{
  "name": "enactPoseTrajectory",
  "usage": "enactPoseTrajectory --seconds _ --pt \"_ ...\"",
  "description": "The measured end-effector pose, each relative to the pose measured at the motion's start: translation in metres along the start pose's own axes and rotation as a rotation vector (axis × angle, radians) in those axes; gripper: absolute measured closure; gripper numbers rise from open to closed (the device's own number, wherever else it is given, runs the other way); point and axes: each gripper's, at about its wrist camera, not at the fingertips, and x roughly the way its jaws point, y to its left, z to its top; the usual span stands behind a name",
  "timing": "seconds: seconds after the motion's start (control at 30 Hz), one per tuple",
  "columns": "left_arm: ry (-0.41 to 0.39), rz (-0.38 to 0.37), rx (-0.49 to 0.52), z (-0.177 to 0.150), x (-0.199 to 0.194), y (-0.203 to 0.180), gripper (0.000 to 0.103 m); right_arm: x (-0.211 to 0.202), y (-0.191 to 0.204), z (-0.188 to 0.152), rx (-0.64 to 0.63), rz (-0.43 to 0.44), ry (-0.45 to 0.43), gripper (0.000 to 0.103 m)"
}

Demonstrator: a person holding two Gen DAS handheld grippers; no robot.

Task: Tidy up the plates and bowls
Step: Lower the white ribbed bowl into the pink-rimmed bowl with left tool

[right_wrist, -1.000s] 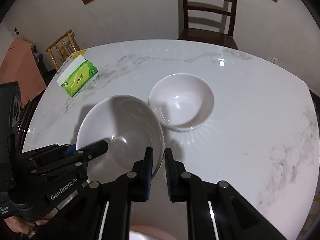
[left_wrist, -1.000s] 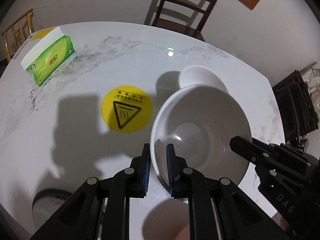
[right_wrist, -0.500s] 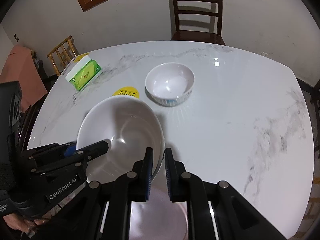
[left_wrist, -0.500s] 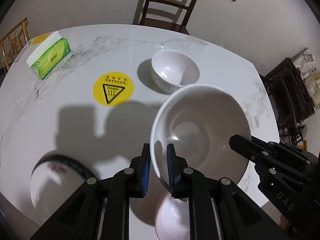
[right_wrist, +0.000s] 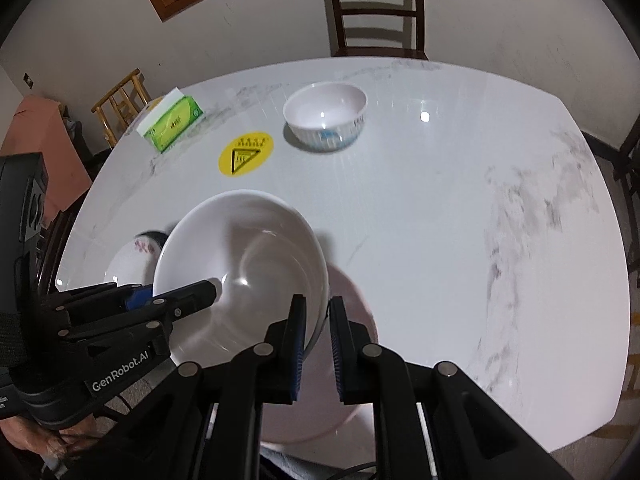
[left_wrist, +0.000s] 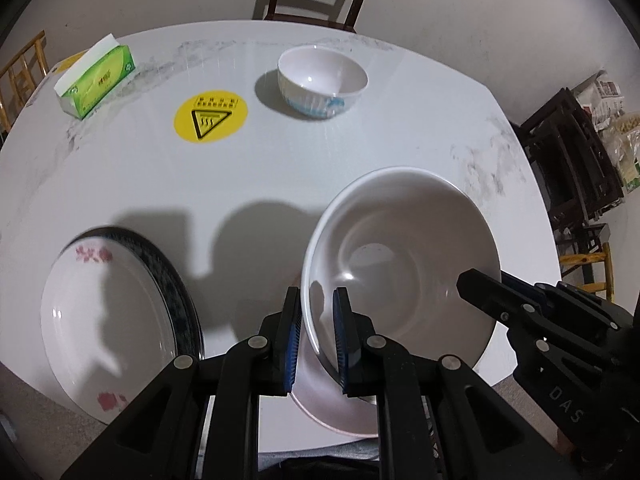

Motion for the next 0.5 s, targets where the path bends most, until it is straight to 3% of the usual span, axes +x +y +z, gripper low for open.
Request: enactPoseTrajectory --seconds 0.5 --pt "0.067 0.031 0.023 -0.019 0.022 -0.003 0.09 0.026 -0.013 -0.026 0.049 0.017 0.078 0.091"
